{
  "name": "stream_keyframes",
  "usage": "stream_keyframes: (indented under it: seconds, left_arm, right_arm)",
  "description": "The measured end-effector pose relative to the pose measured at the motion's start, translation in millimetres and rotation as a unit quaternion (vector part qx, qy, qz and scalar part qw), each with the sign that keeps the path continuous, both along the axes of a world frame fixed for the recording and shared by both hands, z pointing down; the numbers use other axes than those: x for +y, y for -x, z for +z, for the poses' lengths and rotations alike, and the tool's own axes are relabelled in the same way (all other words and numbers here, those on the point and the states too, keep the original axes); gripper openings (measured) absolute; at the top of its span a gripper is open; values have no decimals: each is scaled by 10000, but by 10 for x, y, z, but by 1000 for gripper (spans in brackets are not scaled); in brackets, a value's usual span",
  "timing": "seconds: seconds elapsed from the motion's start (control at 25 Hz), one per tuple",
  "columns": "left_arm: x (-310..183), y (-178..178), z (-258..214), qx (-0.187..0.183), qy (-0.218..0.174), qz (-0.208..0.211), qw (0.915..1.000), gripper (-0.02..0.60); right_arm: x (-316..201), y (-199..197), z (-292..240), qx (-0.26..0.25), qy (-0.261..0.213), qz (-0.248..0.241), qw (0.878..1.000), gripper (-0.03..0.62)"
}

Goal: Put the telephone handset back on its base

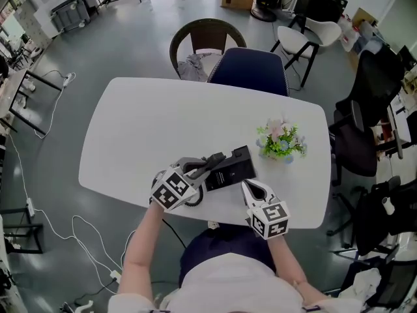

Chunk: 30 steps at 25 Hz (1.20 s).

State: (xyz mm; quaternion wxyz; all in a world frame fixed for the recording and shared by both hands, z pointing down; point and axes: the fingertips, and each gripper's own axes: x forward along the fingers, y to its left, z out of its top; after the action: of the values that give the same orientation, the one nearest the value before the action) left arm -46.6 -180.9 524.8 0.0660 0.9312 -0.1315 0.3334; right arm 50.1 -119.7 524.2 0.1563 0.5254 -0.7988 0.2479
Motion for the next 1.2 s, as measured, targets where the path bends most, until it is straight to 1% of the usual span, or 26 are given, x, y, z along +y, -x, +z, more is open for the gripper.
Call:
stream_keyframes:
  seconds: [0.16,0.28,0.44,0.56,0.72,0.84,1.0,1.2]
  left_arm:
    - [-55,-133,66,-217,245,563,9979,80]
    - [-117,-203,109,-402,404,956,9938,80]
    - [-159,-303,150,-604,675,1517,9843,80]
    - [-165,-361,186,-751,945,1888,9746,80]
    - [-160,-411,243,-902,1412,2353,9574,80]
    - [-157,-447,285,-1045,1755,2707,9407,80]
    - [-148,-488,331,-1141,2184,3115,9177,80]
    - [-158,-564,414,-1243,2609,3430,8937,80]
  right_arm:
    - [-23,-2,21,-41,67,-44,10000,34]
    - [-39,-24,56,-67,129,-52,9999,35]
    - [-65,-76,80,-114,212,-28,9997,35]
    - [-70,-92,107,-149,275,-30,9995,34]
    - [-87,-88,110,-210,320,-5,9993,34]
    - [-113,-116,112,-232,352,22,9991,34]
    - [-156,-148,126,-257,401,62,9988,34]
    - [-191,-137,149,-346,486,53,9982,34]
